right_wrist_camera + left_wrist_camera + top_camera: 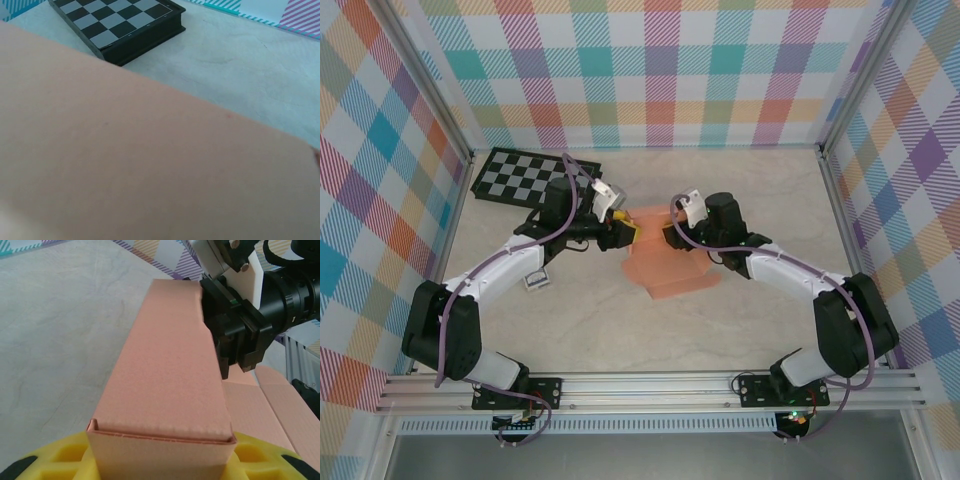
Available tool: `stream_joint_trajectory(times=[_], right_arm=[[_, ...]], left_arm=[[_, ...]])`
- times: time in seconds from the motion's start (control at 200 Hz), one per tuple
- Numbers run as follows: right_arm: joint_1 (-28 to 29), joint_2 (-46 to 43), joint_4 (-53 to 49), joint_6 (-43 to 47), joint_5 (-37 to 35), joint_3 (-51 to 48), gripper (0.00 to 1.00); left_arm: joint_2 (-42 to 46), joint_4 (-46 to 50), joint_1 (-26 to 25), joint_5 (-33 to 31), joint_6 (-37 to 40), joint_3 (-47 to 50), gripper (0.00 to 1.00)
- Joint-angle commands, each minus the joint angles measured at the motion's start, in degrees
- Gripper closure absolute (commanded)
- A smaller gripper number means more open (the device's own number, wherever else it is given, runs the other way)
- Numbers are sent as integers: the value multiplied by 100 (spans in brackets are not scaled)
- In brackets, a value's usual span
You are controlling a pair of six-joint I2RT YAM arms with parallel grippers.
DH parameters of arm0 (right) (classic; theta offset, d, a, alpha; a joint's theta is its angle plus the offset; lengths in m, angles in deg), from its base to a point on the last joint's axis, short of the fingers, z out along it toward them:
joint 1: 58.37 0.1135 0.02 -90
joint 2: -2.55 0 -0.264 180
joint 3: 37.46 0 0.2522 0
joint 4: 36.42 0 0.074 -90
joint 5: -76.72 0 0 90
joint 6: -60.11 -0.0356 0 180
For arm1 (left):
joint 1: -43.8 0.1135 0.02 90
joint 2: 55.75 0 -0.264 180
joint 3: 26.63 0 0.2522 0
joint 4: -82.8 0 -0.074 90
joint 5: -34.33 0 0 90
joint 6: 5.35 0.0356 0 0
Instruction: Fold the paper box
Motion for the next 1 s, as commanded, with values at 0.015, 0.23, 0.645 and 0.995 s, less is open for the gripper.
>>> stream_joint_trajectory(times=[0.015, 0.23, 0.645, 0.995], right_arm=[[46, -209, -170, 737, 973, 214, 40], [-561, -876, -482, 1032, 1894, -103, 35], [-1548, -1417, -2712, 2193, 5253, 301, 31], [-2187, -2207, -1933, 1290, 5115, -102, 21]], left_arm=[[-39, -156, -140, 348, -115, -16, 81], [39, 86, -21, 497, 52, -123, 81], [178, 162, 52, 556, 90, -139, 81], [196, 307, 61, 498, 175, -192, 81]])
